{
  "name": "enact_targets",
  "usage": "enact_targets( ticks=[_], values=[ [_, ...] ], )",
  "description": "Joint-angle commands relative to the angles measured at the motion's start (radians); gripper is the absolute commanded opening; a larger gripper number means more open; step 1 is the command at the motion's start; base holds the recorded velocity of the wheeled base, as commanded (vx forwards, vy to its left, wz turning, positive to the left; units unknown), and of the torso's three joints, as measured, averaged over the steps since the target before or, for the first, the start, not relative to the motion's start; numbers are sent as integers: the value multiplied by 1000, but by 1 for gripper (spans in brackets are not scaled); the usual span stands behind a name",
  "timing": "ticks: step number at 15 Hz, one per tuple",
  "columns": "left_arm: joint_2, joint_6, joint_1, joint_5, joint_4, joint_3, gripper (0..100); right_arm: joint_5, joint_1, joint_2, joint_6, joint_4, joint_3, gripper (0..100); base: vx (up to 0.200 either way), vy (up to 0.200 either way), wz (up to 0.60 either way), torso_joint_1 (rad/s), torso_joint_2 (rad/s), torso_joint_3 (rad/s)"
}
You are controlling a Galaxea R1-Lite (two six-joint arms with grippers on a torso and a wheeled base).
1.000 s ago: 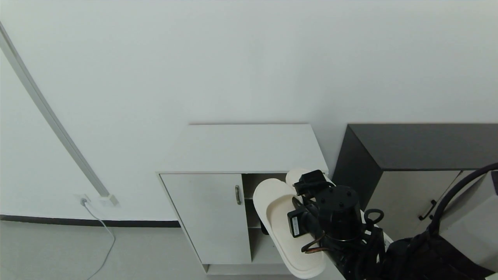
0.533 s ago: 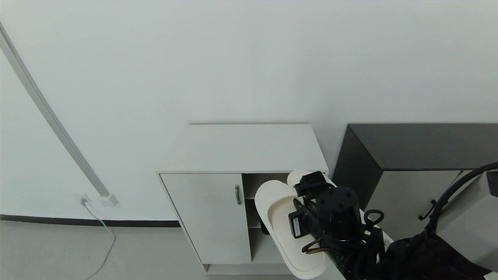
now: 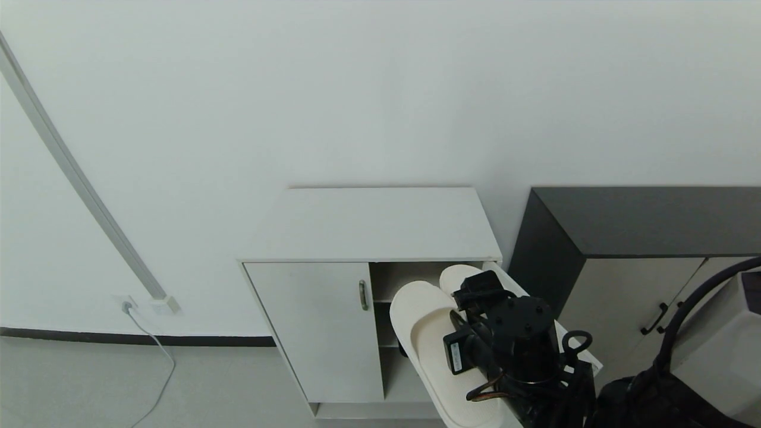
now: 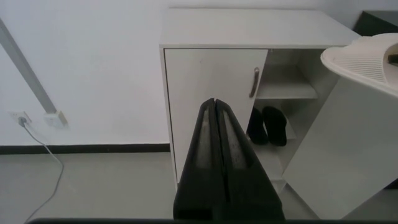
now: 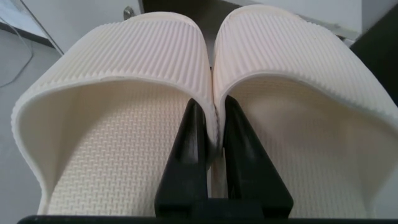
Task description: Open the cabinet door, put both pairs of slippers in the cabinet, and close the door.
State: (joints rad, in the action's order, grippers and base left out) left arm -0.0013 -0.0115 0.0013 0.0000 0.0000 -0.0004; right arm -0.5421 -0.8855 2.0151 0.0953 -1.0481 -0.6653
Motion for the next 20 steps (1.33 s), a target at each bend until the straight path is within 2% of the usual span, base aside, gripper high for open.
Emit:
enact_targets(
  ticks=[1,10,15,20],
  values=[
    [1,-1,0,0,0,-1,0,1,-12,-4,0,-3,13,0,0,0,0,-139,334,188],
    [1,-1,0,0,0,0,0,8,-26,14,4,-3,16,0,0,0,0,-153,347,184],
    [1,-1,0,-2,0,-1,0,8,0,36,7,-4,13,0,0,0,0,-169,390,207],
    [1,-1,0,-2,0,0,0,8,0,57,9,-4,9,0,0,0,0,-220,510,288]
  ],
)
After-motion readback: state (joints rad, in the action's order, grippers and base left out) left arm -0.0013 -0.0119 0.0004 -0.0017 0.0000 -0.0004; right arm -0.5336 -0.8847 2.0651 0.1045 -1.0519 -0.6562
